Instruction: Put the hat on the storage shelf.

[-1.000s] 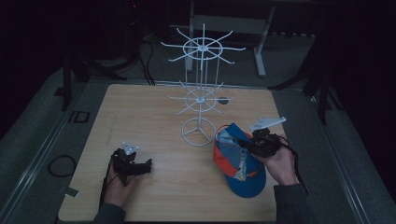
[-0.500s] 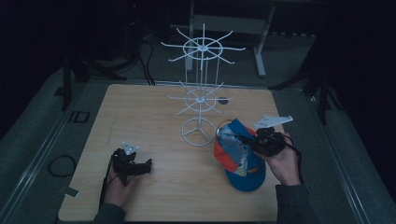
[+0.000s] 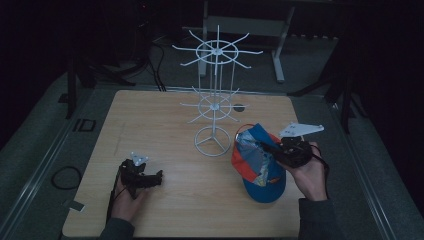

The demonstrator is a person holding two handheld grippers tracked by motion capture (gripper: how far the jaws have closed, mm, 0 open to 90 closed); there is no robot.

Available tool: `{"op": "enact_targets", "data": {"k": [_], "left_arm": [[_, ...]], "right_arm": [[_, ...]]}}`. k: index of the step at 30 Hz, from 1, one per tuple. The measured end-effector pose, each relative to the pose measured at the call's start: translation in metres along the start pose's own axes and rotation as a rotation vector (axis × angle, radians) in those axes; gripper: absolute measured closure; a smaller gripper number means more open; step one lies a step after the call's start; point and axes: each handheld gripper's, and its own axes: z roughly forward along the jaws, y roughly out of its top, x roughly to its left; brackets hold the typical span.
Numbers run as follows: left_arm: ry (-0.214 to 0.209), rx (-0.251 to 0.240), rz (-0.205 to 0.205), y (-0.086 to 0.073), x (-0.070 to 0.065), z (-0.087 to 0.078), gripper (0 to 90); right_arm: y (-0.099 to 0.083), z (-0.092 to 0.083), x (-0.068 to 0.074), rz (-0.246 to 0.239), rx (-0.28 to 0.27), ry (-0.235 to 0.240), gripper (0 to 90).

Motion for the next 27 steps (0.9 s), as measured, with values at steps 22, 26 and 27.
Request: {"op": "enact_targets", "data": {"k": [22,26,27], "left_arm": [[0.0,-0.001,0.0,0.0,0.0,0.0,3.4],[0.0,0.0,0.0,0.0,0.0,0.0,3.4],[0.0,0.0,0.0,0.0,0.0,0.0,3.4]], "right_arm": [[0.009,-0.026,-0.002,-0.029,-0.121,-0.027,88.4],[0.01,-0.029,-0.002,-0.021,-0.144,-0.024,88.4],[0.01,-0.029,-0.003,-0.022,-0.147,-0.023,88.4]]}}
